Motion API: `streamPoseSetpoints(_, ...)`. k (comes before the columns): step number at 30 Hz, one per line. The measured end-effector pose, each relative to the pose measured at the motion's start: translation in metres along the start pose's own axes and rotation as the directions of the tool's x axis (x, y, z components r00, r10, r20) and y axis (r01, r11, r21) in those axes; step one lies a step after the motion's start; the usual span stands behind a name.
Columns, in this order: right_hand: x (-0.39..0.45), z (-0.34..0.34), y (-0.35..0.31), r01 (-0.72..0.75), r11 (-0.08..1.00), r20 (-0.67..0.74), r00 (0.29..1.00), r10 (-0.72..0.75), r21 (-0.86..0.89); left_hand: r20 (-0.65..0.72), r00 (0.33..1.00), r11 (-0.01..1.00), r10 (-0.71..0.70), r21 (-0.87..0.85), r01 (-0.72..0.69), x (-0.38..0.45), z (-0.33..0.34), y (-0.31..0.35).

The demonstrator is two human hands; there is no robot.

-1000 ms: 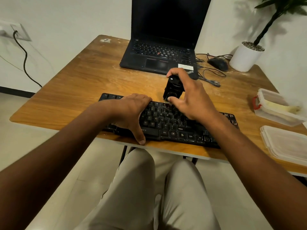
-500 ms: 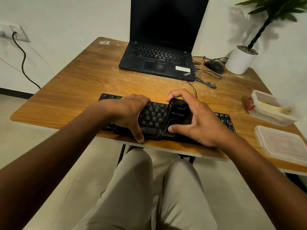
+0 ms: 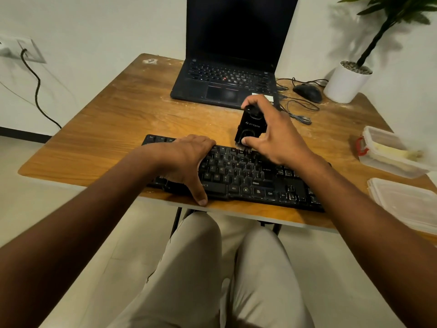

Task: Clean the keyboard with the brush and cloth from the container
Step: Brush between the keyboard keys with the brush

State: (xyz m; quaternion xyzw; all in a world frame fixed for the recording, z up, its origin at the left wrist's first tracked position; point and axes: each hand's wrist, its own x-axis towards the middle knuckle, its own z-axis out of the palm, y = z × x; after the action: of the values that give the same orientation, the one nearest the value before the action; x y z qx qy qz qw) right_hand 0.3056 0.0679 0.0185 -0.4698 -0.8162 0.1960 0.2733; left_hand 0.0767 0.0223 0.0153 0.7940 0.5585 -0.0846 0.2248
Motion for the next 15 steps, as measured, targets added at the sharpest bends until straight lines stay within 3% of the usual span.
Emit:
streamPoseSetpoints(4, -0.032, 0.005, -0.007, 0.078, 0.993, -0.020, 0.997, -0.080, -0.088, -0.003, 1.000, 1.000, 0.002, 0.004, -0.002, -0.002, 0.000, 0.000)
streamPoseSetpoints(8, -0.067, 0.000, -0.017, 0.111, 0.994, 0.046, 0.993, -0.110, -0.017, -0.004, 1.000, 1.000, -0.004, 0.010, 0.004, -0.001, 0.000, 0.000)
streamPoseSetpoints(15, -0.075, -0.035, -0.026, -0.114, 0.960, 0.287, 0.957, 0.037, 0.254, 0.001, 1.000, 1.000, -0.011, 0.008, 0.011, 0.000, 0.001, -0.002)
